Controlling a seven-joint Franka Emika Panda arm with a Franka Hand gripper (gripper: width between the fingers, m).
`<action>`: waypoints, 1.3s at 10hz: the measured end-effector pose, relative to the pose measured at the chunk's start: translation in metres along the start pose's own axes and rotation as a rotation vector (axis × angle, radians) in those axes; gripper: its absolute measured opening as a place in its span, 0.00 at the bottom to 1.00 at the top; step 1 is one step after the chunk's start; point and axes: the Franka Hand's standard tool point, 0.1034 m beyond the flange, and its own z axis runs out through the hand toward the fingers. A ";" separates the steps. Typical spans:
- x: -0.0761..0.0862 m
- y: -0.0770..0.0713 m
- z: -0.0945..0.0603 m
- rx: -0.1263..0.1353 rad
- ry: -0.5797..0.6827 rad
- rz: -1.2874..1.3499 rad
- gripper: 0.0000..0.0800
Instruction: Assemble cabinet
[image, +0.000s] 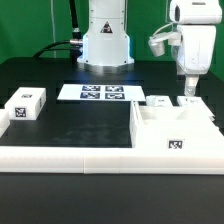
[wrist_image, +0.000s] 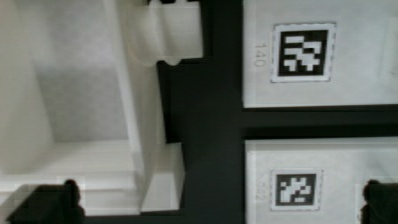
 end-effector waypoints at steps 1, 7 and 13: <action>0.004 -0.010 0.003 0.012 -0.001 -0.014 1.00; 0.018 -0.035 0.031 0.037 0.028 -0.026 1.00; 0.016 -0.041 0.039 0.050 0.030 -0.023 0.69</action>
Offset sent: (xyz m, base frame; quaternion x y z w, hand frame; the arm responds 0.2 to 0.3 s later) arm -0.0142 0.0097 -0.0175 -0.0117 0.0087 -0.0177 0.9997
